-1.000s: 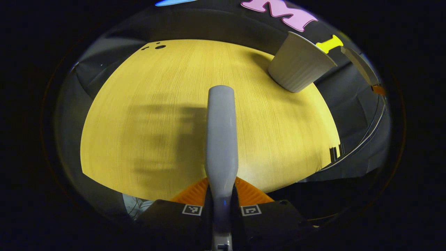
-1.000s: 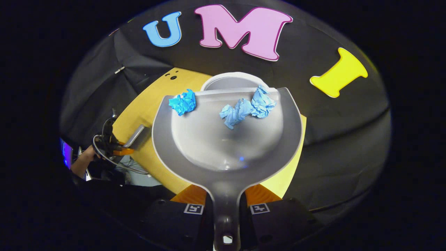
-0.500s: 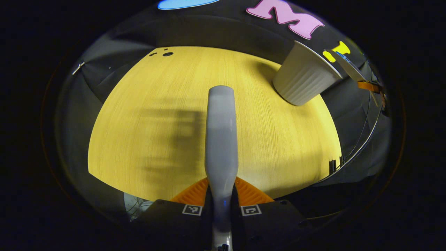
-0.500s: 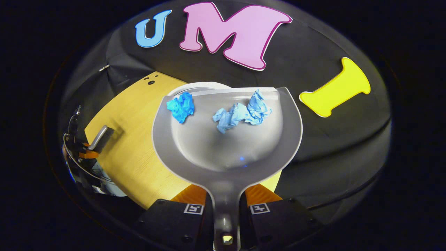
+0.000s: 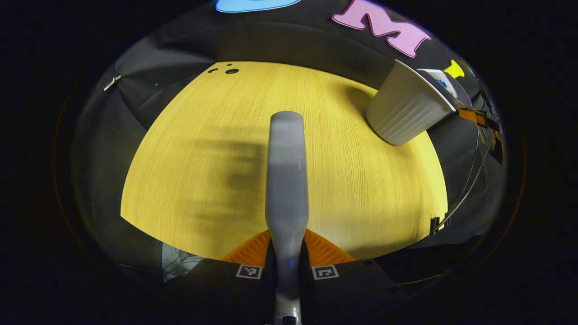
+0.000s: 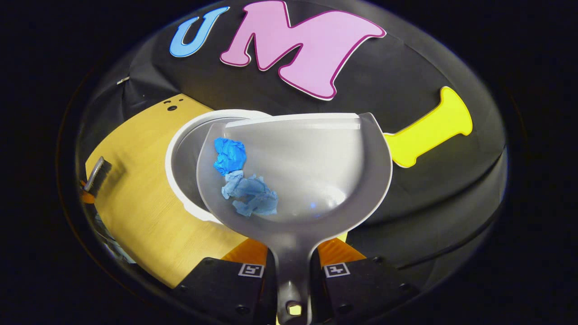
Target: Pick up the small broom and dustpan from the desktop, sweep the trash into the dustpan with the broom, and then empty the trash into the garbage bin.
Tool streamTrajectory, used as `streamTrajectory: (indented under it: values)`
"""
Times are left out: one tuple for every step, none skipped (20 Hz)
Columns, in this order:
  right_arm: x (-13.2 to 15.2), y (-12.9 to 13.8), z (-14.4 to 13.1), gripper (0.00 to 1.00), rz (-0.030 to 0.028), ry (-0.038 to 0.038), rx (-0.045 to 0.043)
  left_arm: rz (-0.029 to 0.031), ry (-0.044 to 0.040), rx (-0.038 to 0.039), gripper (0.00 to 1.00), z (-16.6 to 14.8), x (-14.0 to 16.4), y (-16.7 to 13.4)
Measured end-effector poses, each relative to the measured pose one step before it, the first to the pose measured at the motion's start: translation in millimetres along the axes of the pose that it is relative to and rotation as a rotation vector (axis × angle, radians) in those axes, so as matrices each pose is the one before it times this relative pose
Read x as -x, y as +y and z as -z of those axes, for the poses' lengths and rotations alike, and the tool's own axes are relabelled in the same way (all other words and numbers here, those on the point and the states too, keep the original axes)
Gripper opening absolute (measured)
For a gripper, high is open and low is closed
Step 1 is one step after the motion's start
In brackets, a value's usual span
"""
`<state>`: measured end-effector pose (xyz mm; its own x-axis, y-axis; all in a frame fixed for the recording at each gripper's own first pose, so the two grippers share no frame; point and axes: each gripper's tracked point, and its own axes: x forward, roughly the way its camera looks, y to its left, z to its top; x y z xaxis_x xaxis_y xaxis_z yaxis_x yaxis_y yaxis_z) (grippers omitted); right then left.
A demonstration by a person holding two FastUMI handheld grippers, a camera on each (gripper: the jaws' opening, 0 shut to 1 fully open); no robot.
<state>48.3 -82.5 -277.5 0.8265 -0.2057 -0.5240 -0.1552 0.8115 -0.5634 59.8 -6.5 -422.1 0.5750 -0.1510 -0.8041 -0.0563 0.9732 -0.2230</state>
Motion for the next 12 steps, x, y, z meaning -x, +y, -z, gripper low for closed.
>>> streamTrajectory:
  values:
    - [-2.06, 2.29, -1.52, 0.33, 0.01455, -0.00543, 0.01615, -0.00715, -0.00006, 0.00382, 0.25, -2.38, 1.03, 1.93]
    - [-1.74, 1.98, -1.86, 0.33, 0.01517, -0.00454, 0.02214, -0.01327, -0.00040, -0.00209, 0.26, -1.50, -0.57, 1.23]
    - [-0.68, 1.55, -1.60, 0.33, 0.01882, -0.00994, 0.02087, -0.00531, -0.00740, -0.00186, 0.30, -1.13, 0.96, 0.20]
    - [-1.50, 0.05, -0.55, 0.33, 0.03342, -0.00840, 0.03515, 0.00310, -0.00720, 0.00202, 0.29, -1.29, 0.73, -1.14]
    - [4.42, -0.31, -1.75, 0.33, 0.03549, -0.01493, 0.04529, 0.00962, -0.00520, 0.00406, 0.26, -0.77, 0.78, -1.01]
    - [-3.61, -1.24, 1.19, 0.33, 0.03237, -0.00795, 0.04948, 0.00804, -0.00309, 0.00166, 0.23, -2.08, 0.77, 1.69]
    - [0.75, -1.57, -1.53, 0.33, 0.03436, -0.00826, 0.05888, 0.00541, 0.00143, 0.00012, 0.26, -1.30, 1.21, 0.97]
    - [0.44, 0.10, -1.48, 0.33, 0.02883, -0.01582, 0.05408, 0.00482, 0.00317, -0.00053, 0.26, 2.06, -0.95, -0.28]
    - [1.87, -0.28, -2.09, 0.33, 0.02831, -0.01143, 0.04519, 0.00649, 0.00522, 0.00122, 0.26, -0.05, -0.22, -0.13]
    - [0.62, 0.90, -2.23, 0.33, 0.01938, -0.00785, 0.01877, 0.00713, 0.00580, 0.00318, 0.26, -0.54, 0.58, -0.43]
    - [1.36, -0.86, -0.65, 0.33, 0.01092, -0.00186, 0.00740, 0.01236, 0.00477, 0.00582, 0.26, 0.07, 0.61, -1.38]
    - [-0.36, -1.65, 1.64, 0.33, 0.00973, 0.00747, 0.00852, 0.00875, 0.00173, 0.00207, 0.26, -1.28, 0.37, 1.73]
